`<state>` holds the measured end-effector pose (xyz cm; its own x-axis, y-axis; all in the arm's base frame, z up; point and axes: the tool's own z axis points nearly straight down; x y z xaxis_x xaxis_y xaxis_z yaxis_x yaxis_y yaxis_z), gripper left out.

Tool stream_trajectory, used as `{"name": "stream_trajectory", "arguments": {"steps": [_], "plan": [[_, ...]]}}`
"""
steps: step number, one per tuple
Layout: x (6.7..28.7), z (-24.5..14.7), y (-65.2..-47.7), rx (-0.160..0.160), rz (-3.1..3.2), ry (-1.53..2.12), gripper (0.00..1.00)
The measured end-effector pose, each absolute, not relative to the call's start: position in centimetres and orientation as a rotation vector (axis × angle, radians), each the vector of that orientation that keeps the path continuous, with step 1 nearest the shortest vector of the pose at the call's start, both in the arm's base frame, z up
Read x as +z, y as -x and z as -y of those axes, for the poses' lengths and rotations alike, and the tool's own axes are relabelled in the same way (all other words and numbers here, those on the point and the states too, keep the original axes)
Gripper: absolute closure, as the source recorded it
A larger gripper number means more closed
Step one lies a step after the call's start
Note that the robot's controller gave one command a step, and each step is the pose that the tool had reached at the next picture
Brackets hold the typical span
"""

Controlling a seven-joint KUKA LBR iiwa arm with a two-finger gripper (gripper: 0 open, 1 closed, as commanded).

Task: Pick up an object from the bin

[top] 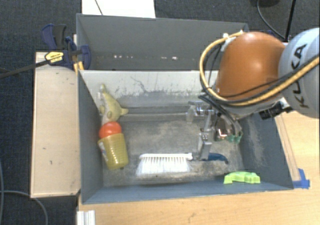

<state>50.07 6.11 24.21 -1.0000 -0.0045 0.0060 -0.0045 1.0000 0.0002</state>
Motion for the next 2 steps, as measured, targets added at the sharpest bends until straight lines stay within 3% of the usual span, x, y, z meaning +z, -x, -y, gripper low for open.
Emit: {"name": "stream_trajectory", "arguments": {"steps": [1, 2], "plan": [[24.6, -6.1, -50.2, -0.002, 3.144, -0.003, 0.0], [20.0, -8.5, -52.3, -0.001, 3.146, -0.142, 0.0]]}}
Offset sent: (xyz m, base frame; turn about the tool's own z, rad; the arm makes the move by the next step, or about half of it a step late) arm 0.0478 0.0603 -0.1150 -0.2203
